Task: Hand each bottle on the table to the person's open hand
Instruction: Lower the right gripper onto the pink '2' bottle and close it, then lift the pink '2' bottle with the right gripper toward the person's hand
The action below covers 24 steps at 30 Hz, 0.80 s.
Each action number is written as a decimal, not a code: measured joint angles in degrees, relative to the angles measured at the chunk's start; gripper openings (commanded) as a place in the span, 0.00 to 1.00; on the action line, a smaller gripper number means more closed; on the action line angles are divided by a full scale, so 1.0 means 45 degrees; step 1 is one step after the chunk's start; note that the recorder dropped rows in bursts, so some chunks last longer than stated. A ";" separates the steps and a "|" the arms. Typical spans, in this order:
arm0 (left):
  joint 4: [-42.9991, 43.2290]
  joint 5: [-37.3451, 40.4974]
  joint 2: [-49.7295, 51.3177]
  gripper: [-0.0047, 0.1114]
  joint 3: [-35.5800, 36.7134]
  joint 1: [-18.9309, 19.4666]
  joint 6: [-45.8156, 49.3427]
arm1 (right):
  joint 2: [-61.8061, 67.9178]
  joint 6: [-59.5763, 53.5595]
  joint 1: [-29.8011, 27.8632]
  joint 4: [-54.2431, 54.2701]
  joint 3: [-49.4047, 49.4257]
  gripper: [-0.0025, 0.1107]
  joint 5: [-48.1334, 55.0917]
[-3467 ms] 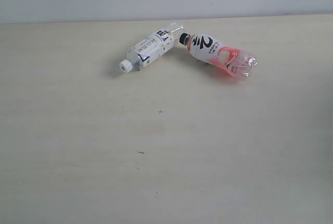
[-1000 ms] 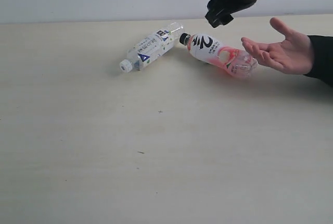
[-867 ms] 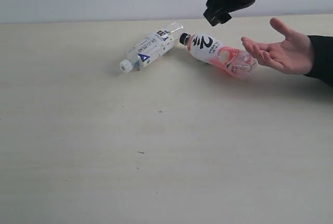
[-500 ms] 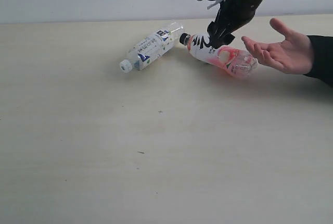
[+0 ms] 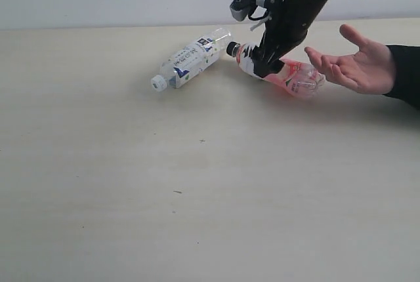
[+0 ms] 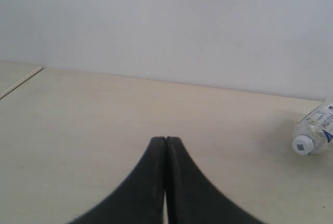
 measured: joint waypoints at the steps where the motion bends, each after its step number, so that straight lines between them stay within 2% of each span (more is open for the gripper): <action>1: 0.0000 0.0000 0.0000 0.04 0.0000 0.0000 0.0000 | 0.0182 0.0000 0.0000 -0.0132 0.0000 0.80 -0.0056; 12: 0.0000 0.0000 0.0000 0.04 0.0000 0.0000 0.0000 | 0.0532 0.0396 0.0000 -0.0923 0.0000 0.80 -0.1059; 19: 0.0000 0.0000 0.0000 0.04 0.0000 0.0000 0.0000 | 0.1287 0.2805 0.0000 -0.3310 0.0000 0.80 -0.1065; 24: 0.0000 0.0000 0.0000 0.04 0.0000 0.0000 0.0000 | 0.1287 0.3023 0.0000 -0.3450 0.0000 0.80 -0.1065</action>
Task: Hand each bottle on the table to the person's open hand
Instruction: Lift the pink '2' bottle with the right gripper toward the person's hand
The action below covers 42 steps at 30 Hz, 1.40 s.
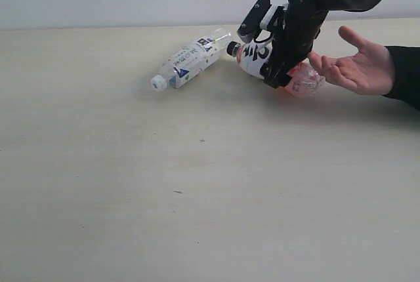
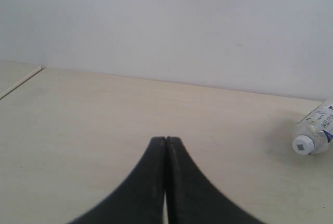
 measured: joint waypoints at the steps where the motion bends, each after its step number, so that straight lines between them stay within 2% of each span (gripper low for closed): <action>1: 0.0000 0.0000 0.0000 0.04 0.0000 0.0000 0.0000 | 0.0000 0.0031 0.0000 -0.0005 0.0000 0.80 0.0000; 4: 0.0000 0.0000 0.0000 0.04 0.0000 0.0000 0.0000 | 0.0000 0.0055 0.0000 0.0025 0.0000 0.76 0.0000; 6: 0.0000 0.0000 0.0000 0.04 0.0000 0.0000 0.0000 | 0.0000 0.0072 0.0000 0.0025 0.0000 0.69 0.0000; 14: 0.0000 0.0000 0.0000 0.04 0.0000 0.0000 0.0000 | 0.0000 0.0084 0.0000 0.0085 0.0000 0.22 0.0000; 19: 0.0000 0.0000 0.0000 0.04 0.0000 0.0000 0.0000 | 0.0000 0.0084 0.0000 0.0085 -0.0029 0.02 0.0000; 42: 0.0000 0.0000 0.0000 0.04 0.0000 0.0000 0.0000 | 0.0000 0.0084 0.0000 0.0038 -0.0029 0.02 0.0000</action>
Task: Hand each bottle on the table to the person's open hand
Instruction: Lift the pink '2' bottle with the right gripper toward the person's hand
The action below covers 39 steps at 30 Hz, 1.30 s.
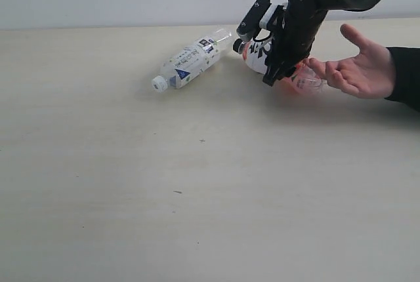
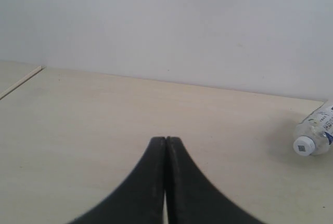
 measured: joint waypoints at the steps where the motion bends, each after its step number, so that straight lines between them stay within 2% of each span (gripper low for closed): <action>1: 0.0000 0.0000 0.0000 0.04 0.0000 0.0000 0.0000 | 0.0000 0.0000 0.0000 0.0000 0.0000 0.02 0.0000; 20: 0.0000 0.0000 0.0000 0.04 0.0000 0.0000 0.0000 | -0.0965 0.0487 0.0000 0.0027 0.0000 0.02 0.0002; 33: 0.0000 0.0000 0.0000 0.04 0.0000 0.0000 0.0000 | -0.3071 0.2679 0.0000 0.0073 0.0000 0.02 -0.0495; 39: 0.0000 0.0000 0.0000 0.04 0.0000 0.0000 0.0000 | -0.5181 0.4077 0.0000 0.0538 0.0000 0.02 0.1519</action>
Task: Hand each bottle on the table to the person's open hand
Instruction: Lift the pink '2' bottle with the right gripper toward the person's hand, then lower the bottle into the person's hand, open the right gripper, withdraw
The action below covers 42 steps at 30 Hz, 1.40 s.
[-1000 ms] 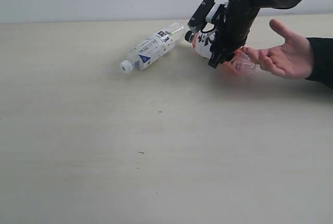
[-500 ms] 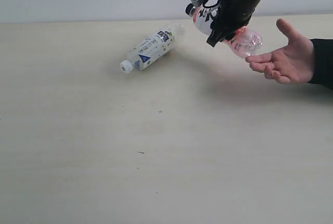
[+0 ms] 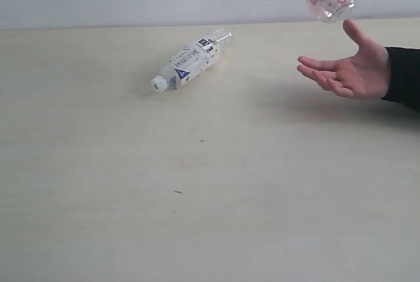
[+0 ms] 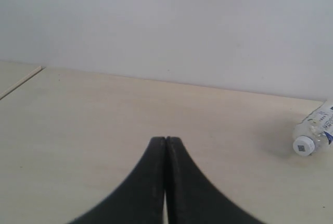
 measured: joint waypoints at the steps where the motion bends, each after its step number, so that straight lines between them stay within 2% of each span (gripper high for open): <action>1: 0.0000 0.0000 0.0000 0.04 0.0000 0.0000 0.0000 | -0.0410 0.0202 0.0000 0.0311 0.0000 0.02 0.0813; 4: 0.0000 0.0000 0.0000 0.04 0.0000 0.0000 0.0000 | -0.1338 0.0381 0.0000 0.1403 0.0647 0.02 0.1552; 8: 0.0000 0.0000 0.0000 0.04 0.0000 0.0000 0.0000 | -0.3593 0.0960 0.0000 0.1812 0.3081 0.02 0.0958; 11: 0.0000 0.0000 0.0000 0.04 0.0000 0.0000 0.0000 | -0.4731 0.1456 0.0000 0.1864 0.3982 0.02 0.0837; 15: 0.0000 0.0000 0.0000 0.04 0.0000 0.0000 0.0000 | -0.5665 0.2337 0.0000 0.1822 0.4573 0.02 0.2121; 21: 0.0000 0.0000 0.0000 0.04 0.0000 0.0000 0.0000 | -0.5387 0.2837 -0.0195 0.1376 0.4573 0.02 0.3107; 27: 0.0000 0.0000 0.0000 0.04 0.0000 0.0000 0.0000 | -0.4088 0.3062 -0.1445 0.1019 0.4573 0.02 0.3449; 33: 0.0000 0.0000 0.0000 0.04 0.0000 0.0000 0.0000 | -0.2602 0.2389 -0.2208 0.1211 0.4573 0.02 0.2922; 42: 0.0000 0.0000 0.0000 0.04 0.0000 0.0000 0.0000 | -0.1192 0.1580 -0.2231 0.1271 0.4613 0.02 0.1593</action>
